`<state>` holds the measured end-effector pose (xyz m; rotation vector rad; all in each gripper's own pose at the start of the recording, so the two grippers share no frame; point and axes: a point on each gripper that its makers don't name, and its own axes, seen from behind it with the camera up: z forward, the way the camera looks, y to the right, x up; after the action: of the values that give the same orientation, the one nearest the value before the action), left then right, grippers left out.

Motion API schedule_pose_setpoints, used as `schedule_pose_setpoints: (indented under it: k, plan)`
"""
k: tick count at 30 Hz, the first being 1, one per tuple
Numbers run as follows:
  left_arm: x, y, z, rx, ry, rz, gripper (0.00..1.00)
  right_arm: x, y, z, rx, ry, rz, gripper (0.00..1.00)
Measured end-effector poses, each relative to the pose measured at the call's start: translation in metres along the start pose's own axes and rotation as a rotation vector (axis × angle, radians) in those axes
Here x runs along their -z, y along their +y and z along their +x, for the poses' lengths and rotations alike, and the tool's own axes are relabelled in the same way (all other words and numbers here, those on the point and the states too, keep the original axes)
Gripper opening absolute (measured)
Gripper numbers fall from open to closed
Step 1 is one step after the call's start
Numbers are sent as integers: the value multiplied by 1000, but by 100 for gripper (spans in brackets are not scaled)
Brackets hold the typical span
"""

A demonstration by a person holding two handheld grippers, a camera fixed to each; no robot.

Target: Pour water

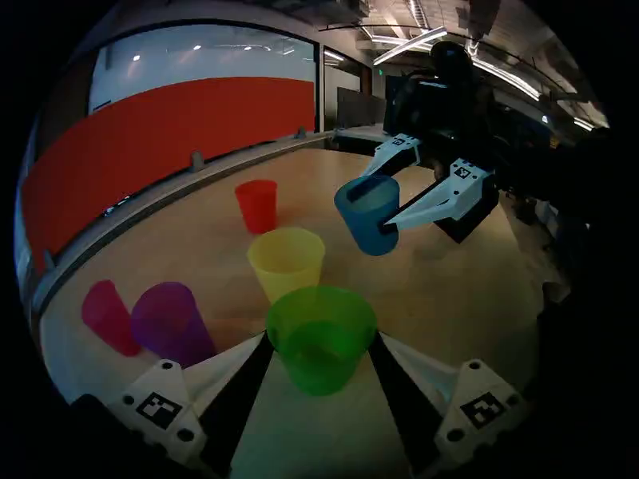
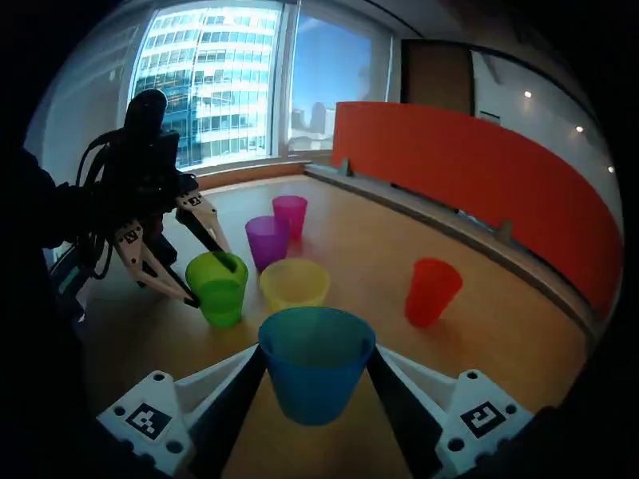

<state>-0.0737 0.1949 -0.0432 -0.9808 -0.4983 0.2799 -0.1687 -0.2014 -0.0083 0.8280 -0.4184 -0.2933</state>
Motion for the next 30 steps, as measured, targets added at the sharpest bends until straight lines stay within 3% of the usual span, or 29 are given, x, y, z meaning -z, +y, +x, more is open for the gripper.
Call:
schedule_pose_setpoints:
  k: [9,30]
  plan:
    - [4,1,-6,6,-8,4,85,-6,-7,-9,-1,-18,7,90]
    - [7,-1,-14,-60,-59,33,89,-7,-18,-16,-4,-35,11,90]
